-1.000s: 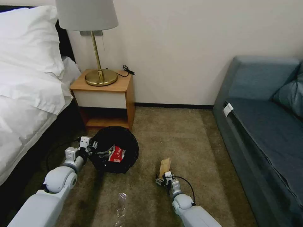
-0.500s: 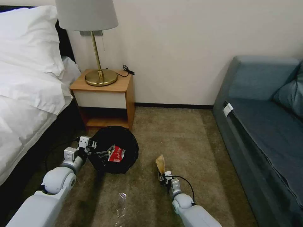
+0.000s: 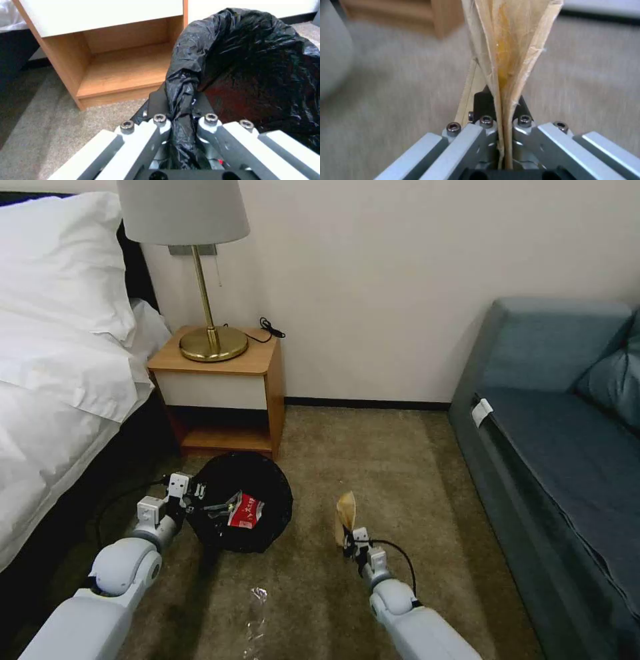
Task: Pick up the trash bin, then pick up the garbage on the floor and place it into the trash bin.
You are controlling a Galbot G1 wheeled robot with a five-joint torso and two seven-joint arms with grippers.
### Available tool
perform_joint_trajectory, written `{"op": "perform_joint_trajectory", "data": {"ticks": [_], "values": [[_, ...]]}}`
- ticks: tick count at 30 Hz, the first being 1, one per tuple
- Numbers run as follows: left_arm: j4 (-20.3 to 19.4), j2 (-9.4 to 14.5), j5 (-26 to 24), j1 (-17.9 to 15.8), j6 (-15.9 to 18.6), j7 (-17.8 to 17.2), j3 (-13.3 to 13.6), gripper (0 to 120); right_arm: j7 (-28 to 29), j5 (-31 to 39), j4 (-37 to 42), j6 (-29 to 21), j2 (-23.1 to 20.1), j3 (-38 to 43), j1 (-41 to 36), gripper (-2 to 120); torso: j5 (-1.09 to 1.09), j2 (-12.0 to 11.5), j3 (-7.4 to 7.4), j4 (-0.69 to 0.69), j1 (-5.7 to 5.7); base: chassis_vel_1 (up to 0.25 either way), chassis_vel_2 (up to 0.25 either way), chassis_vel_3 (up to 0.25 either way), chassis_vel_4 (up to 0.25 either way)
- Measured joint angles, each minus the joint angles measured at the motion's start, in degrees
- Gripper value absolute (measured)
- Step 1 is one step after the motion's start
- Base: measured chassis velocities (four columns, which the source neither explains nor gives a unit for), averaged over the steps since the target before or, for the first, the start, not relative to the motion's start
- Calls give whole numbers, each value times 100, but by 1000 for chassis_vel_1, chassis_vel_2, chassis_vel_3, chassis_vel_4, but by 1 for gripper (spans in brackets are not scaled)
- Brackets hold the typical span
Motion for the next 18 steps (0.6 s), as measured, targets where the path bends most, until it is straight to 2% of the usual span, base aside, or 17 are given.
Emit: {"op": "perform_joint_trajectory", "data": {"ticks": [4, 5, 7, 13, 15, 17, 18], "values": [[-41, -25, 34, 51, -2, -1, 8, 4, 4, 135, 985, -88, -140, -7, 21, 0, -1, 0, 0, 1, 0, 0, 0, 0, 0], [-41, -25, 34, 51, -2, -1, 8, 4, 4, 135, 985, -88, -140, -7, 21, 0, -1, 0, 0, 1, 0, 0, 0, 0, 0], [-75, -11, 55, 98, -7, -1, 2, 4, -41, 532, 1670, -198, -272, -120, 36, 0, -1, 0, 0, 2, 0, 0, 0, 0, 0], [-106, 14, 54, 104, -8, -1, -8, 4, -198, 930, 2293, -260, -406, -290, 73, 0, 0, 0, 0, 1, 0, 0, 0, 0, 0], [-113, 16, 48, 82, -8, -3, 1, 4, -419, 1212, 2707, -290, -518, -434, 44, 0, -1, 0, 0, 1, 0, 0, 0, 0, 0], [-112, 16, 48, 67, -8, -6, 9, 4, -497, 1252, 2792, -296, -539, -459, 33, 0, 0, 0, 0, 1, 0, 0, 0, 0, 0], [-88, 8, 61, 21, -8, -7, 33, 4, -729, 1302, 2949, -297, -559, -518, 12, 0, 0, 0, 0, 0, 0, 0, 0, 0, 0]]}}
